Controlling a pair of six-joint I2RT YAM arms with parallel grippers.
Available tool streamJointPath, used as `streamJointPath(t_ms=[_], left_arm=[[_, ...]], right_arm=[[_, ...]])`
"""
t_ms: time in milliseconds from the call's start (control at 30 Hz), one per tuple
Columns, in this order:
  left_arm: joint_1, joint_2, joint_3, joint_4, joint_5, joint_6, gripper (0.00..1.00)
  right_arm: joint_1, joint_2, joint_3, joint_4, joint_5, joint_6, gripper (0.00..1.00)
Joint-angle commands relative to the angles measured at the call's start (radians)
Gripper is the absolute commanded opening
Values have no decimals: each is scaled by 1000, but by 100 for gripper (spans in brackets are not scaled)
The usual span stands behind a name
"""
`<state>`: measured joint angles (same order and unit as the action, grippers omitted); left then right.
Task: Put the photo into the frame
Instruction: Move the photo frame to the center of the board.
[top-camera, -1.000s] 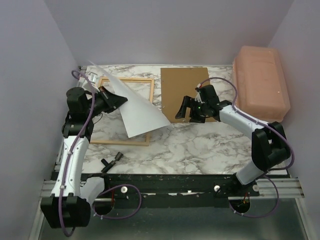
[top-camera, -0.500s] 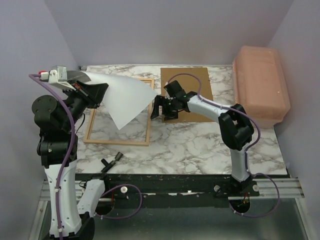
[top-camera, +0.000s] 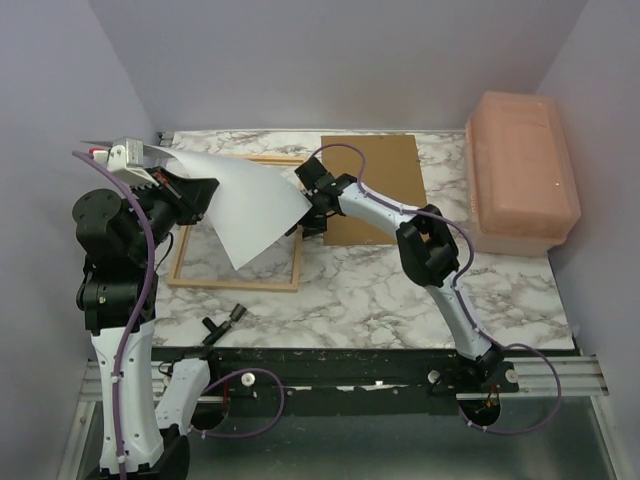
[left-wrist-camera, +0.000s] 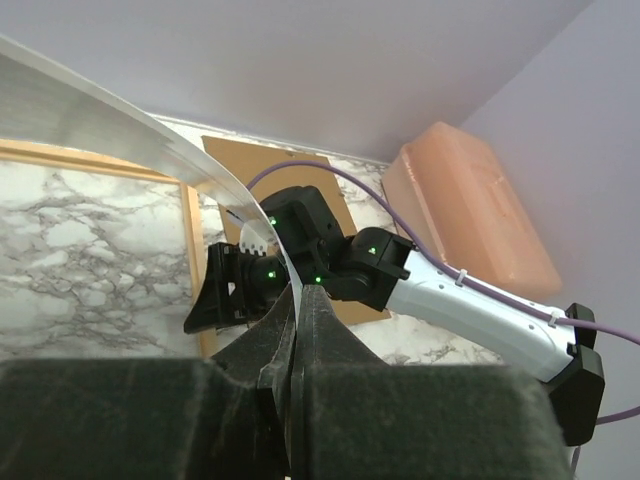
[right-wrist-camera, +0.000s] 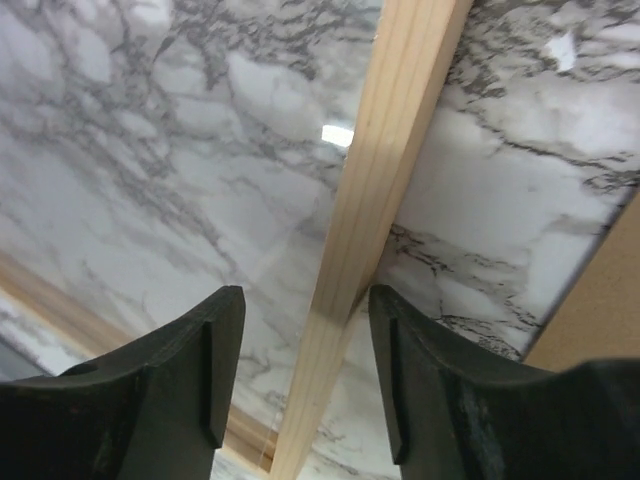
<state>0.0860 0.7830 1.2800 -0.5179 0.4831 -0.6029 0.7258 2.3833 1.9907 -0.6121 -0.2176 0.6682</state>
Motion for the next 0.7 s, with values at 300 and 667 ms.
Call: streamJointPath(t_ms=[300, 667], left_arm=[[6, -19, -66, -1, 46, -13, 0], [6, -19, -159, 30, 96, -47, 0]], right_arm=[[35, 48, 19, -197, 303, -68, 14], [-35, -86, -217, -135, 282, -36, 1]])
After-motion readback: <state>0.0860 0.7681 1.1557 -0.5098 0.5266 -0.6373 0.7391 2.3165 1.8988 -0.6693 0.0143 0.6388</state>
